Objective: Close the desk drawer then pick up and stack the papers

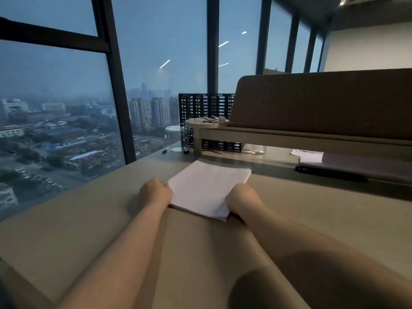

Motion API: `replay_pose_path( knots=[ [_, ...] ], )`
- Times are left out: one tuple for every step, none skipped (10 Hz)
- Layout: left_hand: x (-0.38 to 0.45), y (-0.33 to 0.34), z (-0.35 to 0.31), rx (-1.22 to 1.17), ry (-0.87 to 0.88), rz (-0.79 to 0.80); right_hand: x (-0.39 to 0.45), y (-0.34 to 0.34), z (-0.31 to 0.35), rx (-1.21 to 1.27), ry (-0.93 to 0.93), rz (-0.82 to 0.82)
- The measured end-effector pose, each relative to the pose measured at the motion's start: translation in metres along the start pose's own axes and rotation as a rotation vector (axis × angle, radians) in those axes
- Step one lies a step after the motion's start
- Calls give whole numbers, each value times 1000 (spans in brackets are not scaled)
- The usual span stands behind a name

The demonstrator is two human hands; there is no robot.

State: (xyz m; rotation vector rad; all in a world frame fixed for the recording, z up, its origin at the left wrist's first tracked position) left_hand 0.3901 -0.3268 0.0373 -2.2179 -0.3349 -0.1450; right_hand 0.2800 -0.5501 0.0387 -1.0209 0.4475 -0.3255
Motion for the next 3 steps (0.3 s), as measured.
replay_pose_path(
  knots=[
    [1, 2, -1, 10, 22, 1, -1, -3, -3, 30, -46, -53],
    [0, 1, -1, 24, 32, 16, -8, -6, -7, 184, -73, -90],
    [1, 2, -1, 34, 26, 11, -16, -21, -8, 247, -108, -104]
  ],
)
Point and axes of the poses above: each hand's wrist, its own x-axis towards the middle knuckle, its own y-axis out of the palm, z = x × y, the point moved 8 cm from there along x, towards the middle knuckle, and after that the axes turned 1 degree about z, right-handed, at the moved point
